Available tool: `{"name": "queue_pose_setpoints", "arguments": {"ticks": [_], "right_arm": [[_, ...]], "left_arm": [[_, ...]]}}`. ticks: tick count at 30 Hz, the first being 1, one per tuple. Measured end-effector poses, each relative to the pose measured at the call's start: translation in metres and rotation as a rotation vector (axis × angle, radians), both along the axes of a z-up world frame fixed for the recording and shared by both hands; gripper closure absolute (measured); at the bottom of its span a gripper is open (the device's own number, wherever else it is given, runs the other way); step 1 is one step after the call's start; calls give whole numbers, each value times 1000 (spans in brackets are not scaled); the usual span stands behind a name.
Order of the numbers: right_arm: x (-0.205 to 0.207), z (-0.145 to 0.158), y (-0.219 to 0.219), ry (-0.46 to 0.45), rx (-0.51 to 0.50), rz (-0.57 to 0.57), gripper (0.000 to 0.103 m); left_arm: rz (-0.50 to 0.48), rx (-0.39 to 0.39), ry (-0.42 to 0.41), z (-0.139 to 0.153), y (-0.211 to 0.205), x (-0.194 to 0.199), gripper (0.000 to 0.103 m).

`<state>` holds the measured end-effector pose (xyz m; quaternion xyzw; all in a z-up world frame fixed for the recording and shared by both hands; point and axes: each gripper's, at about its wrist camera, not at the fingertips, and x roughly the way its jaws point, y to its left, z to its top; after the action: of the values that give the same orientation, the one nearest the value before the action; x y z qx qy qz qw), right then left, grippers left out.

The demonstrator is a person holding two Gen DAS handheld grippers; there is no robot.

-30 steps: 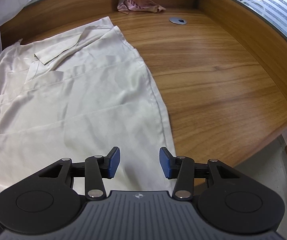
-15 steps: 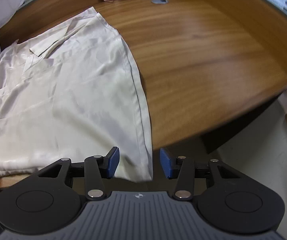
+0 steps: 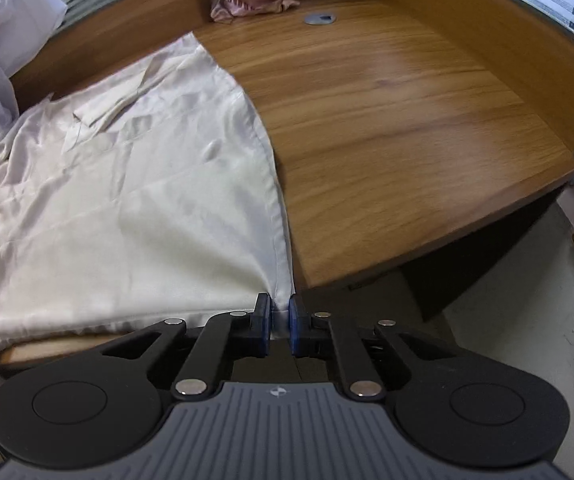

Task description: Fold clothes

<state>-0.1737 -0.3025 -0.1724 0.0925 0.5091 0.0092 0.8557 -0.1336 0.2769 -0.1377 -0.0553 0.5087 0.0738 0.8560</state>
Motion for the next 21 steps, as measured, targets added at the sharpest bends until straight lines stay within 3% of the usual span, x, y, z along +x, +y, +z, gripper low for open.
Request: {"name": "queue_pose_setpoints", "arguments": {"ticks": [3,6,14,15,17,18,21], "right_arm": [[0,-3,5,40,-38,28,90],[5,2,7,25,-63,34,84],[23,16,18,-16,-106,79,80],[25,17,22,-20,-109,89,78],[30,19,33,-29,-113,120,77],[32,19,38,-33,-115,136,77],[41,18,55,-33,-115,186,72]], "left_arm": [[8,-2,-14,-1,0,3,49],[21,-19,-27,-1,1,7,49],[37,-39,-52,-7,1,29,53],[37,-38,-49,-9,1,31,57],[27,-38,-44,-13,1,35,89],[18,-24,-48,-13,0,35,98],[10,13,-56,-10,1,32,101]]}}
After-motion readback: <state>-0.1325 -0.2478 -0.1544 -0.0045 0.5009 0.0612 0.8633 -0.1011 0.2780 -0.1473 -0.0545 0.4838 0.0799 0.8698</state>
